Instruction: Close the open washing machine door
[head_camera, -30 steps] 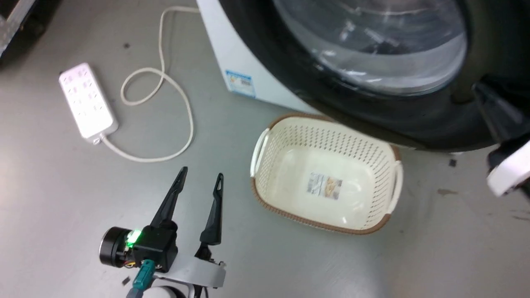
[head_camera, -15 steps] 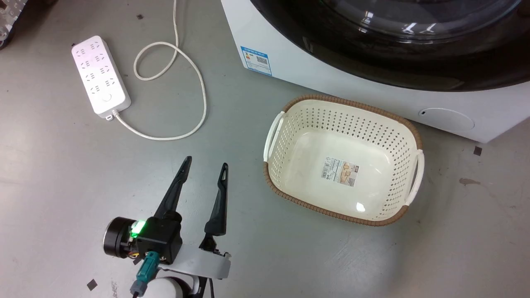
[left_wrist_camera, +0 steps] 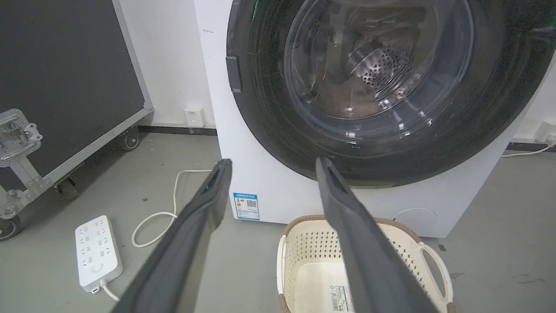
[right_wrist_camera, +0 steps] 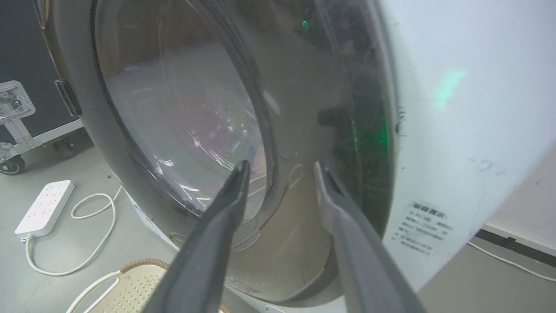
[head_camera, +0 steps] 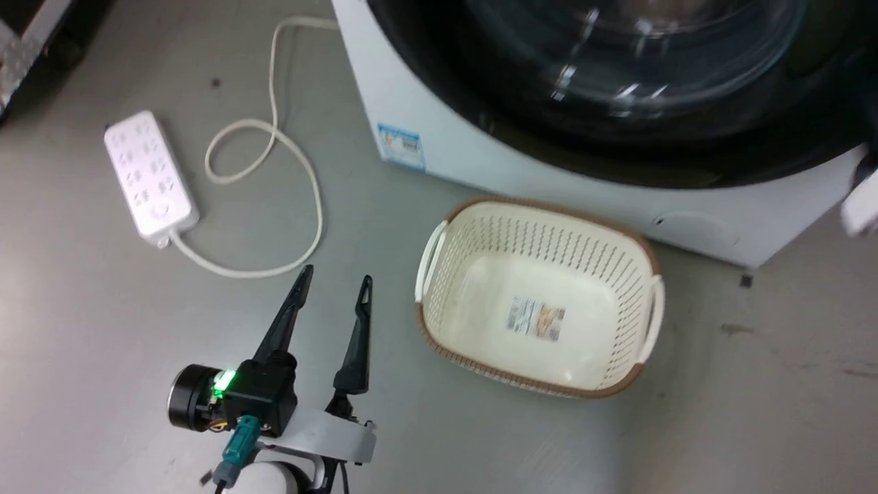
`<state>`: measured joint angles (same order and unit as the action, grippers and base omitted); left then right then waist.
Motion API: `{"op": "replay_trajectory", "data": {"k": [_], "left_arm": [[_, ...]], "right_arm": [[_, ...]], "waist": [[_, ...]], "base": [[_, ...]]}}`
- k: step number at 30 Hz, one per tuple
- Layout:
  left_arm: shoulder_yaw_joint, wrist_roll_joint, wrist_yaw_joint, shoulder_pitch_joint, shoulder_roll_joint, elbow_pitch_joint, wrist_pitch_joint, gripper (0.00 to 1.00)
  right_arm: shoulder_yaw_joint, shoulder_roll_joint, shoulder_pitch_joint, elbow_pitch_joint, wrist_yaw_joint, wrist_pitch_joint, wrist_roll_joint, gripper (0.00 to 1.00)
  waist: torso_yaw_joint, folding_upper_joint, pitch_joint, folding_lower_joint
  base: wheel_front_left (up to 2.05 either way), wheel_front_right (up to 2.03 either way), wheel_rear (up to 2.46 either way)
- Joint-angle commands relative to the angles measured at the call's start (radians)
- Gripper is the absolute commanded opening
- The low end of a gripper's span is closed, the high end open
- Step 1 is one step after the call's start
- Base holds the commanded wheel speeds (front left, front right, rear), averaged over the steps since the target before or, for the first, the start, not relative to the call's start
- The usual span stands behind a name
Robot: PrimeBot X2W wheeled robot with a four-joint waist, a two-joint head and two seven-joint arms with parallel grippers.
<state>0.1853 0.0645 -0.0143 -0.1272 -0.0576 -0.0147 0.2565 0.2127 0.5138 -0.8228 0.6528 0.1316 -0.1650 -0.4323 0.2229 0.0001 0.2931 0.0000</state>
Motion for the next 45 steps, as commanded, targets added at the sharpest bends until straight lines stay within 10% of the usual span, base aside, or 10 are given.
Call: {"op": "replay_trajectory", "data": {"k": [1,18,35,36,45], "left_arm": [[-0.005,-0.001,-0.007,0.005,-0.002,-0.006,0.005,1.00],[-0.079,0.023,-0.028,0.120,-0.020,-0.060,0.005,1.00],[-0.084,0.045,-0.048,0.141,-0.011,-0.136,0.005,1.00],[-0.083,0.044,-0.043,0.139,-0.013,-0.135,0.000,0.00],[-0.085,0.041,-0.040,0.139,-0.013,-0.132,-0.008,0.00]], "right_arm": [[0.006,-0.015,0.045,-0.012,-0.001,-0.017,-0.001,1.00],[-0.201,-0.322,0.654,-0.475,-0.001,-0.086,0.298,1.00],[-0.251,-0.453,0.836,-0.479,-0.001,-0.082,0.376,1.00],[-0.251,-0.449,0.824,-0.480,0.000,-0.079,0.372,0.00],[-0.249,-0.449,0.824,-0.484,0.000,-0.072,0.373,0.00]], "waist": [[-0.037,-0.0001,-0.056,0.0000],[-0.234,-0.0001,-0.246,0.0000],[-0.257,-0.0001,-0.267,0.0000],[-0.258,-0.0001,-0.267,0.0001],[-0.255,-0.0001,-0.268,0.0000]], "base": [[0.00,0.00,0.00],[0.00,0.00,0.00],[0.00,0.00,0.00],[0.00,0.00,0.00],[0.00,0.00,0.00]]}}
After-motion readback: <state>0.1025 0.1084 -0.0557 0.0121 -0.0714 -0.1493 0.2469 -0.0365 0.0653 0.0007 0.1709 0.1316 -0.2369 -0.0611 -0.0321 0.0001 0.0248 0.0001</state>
